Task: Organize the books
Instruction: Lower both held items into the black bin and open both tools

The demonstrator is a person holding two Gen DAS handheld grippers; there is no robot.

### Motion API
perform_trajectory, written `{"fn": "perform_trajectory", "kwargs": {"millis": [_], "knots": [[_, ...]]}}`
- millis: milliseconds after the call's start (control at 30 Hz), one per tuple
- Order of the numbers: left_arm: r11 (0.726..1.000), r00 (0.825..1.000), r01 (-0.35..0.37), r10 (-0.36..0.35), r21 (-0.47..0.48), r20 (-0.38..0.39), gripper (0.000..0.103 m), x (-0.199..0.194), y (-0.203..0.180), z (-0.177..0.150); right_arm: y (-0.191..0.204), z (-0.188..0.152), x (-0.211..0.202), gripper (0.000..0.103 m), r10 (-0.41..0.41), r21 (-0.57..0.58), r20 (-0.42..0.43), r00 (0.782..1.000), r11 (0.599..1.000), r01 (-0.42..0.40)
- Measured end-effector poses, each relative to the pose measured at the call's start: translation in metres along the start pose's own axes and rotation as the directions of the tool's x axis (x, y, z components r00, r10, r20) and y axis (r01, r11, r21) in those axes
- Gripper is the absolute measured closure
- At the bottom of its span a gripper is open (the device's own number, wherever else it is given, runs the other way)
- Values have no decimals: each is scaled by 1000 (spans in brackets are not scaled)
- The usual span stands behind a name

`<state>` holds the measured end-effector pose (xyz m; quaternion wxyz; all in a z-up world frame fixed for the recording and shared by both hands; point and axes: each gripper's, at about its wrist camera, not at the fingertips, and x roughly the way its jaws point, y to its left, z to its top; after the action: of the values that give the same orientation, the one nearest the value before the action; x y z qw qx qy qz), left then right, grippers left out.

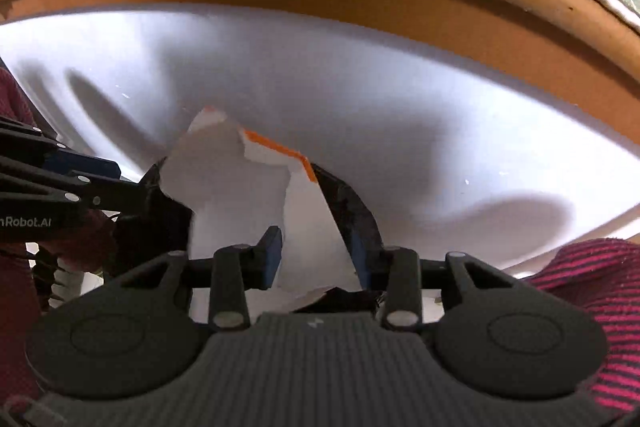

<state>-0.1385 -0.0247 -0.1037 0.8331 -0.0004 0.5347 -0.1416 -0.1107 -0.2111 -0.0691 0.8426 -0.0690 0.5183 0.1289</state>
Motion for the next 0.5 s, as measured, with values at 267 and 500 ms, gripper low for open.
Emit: {"fn": "perform_trajectory", "kwargs": {"millis": [267, 500], "knots": [[1000, 1000, -5, 5, 6, 16, 77, -2, -3, 2, -8, 0, 2, 43, 23, -4, 18, 1000, 1000, -23], [1000, 999, -16, 15, 19, 45, 62, -10, -4, 4, -10, -1, -7, 41, 27, -4, 36, 999, 1000, -27]]}}
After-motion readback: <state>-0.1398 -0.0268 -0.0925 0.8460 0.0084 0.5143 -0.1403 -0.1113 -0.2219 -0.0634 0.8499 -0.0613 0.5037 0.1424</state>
